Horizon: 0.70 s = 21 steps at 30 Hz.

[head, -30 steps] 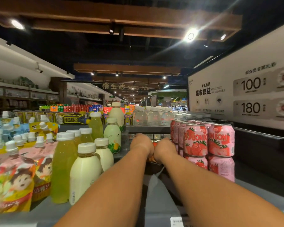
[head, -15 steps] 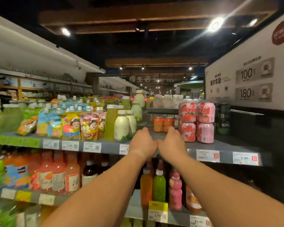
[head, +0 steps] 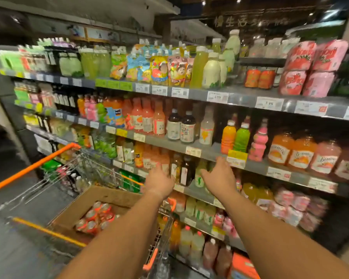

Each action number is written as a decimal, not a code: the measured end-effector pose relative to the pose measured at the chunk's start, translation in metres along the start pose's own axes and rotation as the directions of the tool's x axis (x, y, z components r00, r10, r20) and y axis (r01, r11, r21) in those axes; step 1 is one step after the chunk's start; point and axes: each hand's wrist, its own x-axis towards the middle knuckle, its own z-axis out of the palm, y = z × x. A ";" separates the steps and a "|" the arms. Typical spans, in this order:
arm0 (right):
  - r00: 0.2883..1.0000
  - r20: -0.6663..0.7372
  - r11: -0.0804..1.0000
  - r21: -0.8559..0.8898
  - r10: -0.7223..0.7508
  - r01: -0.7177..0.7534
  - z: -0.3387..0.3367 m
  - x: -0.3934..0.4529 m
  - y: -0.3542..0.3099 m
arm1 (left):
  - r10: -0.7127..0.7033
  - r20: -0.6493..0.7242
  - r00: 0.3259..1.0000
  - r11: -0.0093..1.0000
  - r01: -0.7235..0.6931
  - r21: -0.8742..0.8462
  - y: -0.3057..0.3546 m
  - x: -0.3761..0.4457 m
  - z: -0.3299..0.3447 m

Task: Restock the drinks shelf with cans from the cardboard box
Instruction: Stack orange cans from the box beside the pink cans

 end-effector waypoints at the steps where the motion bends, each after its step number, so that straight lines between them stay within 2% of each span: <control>1: 0.999 0.049 1.000 0.003 0.005 -0.005 0.021 -0.016 0.002 | -0.084 0.010 0.996 0.996 0.085 -0.019 -0.032 -0.010 0.006; 4: 0.977 0.212 1.000 0.005 -0.024 0.024 0.084 -0.057 0.000 | -0.248 0.043 0.968 0.969 0.248 -0.013 -0.108 -0.035 0.016; 10: 0.909 0.406 0.995 0.009 -0.091 0.096 0.172 -0.108 -0.010 | -0.400 -0.030 0.916 0.916 0.401 0.023 -0.192 -0.052 0.000; 14: 0.862 0.491 0.991 0.020 -0.124 0.131 0.205 -0.117 -0.009 | -0.483 -0.042 0.875 0.875 0.481 -0.044 -0.208 -0.062 0.011; 21: 0.730 0.605 0.933 0.060 -0.318 0.356 0.242 -0.083 0.000 | -0.569 -0.066 0.820 0.820 0.560 -0.116 -0.198 -0.053 0.059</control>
